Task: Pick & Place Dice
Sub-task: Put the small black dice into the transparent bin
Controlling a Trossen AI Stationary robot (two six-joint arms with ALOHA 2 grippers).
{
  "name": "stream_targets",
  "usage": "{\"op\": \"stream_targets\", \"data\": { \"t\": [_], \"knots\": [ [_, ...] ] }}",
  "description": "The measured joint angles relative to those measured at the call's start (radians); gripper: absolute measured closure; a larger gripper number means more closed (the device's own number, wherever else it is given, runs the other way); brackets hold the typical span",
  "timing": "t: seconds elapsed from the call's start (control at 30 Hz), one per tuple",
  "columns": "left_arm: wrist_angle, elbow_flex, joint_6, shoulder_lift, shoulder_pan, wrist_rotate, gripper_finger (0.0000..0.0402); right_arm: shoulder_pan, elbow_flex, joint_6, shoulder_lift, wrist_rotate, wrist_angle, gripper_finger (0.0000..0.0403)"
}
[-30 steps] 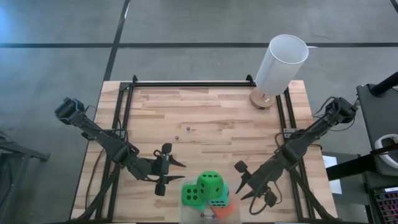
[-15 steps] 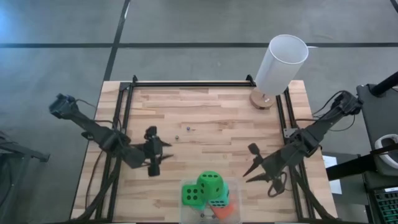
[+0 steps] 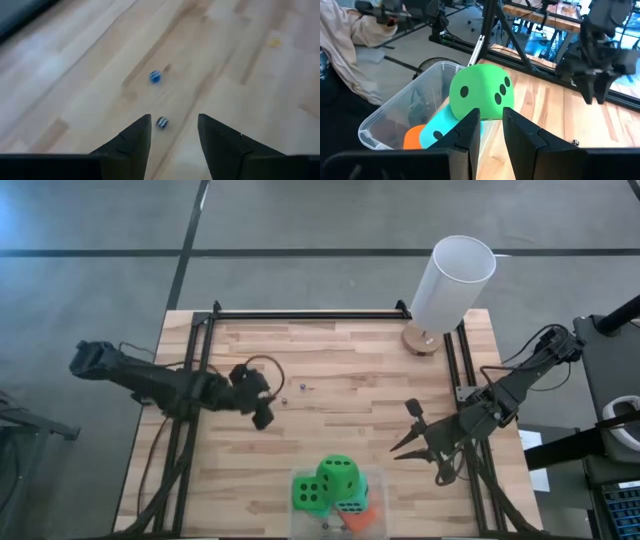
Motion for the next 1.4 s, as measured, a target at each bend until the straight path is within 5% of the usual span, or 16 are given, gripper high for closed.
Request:
{"op": "stream_targets", "data": {
  "t": [0.23, 0.7, 1.4],
  "knots": [
    [0.079, -0.079, -0.046, 0.058, 0.132, 0.067, 0.0228, 0.0, 0.0, 0.012, 0.0, 0.019, 0.001, 0.0318],
    [0.317, -0.113, -0.254, 0.317, 0.137, 0.067, 0.0217, 0.0, 0.0, 0.002, 0.002, 0.08, 0.001, 0.0335],
    [0.211, 0.025, -0.362, 0.529, 0.133, 0.041, 0.0225, 0.0, -0.006, 0.002, 0.003, 0.079, -0.022, 0.0336]
  ]
}}
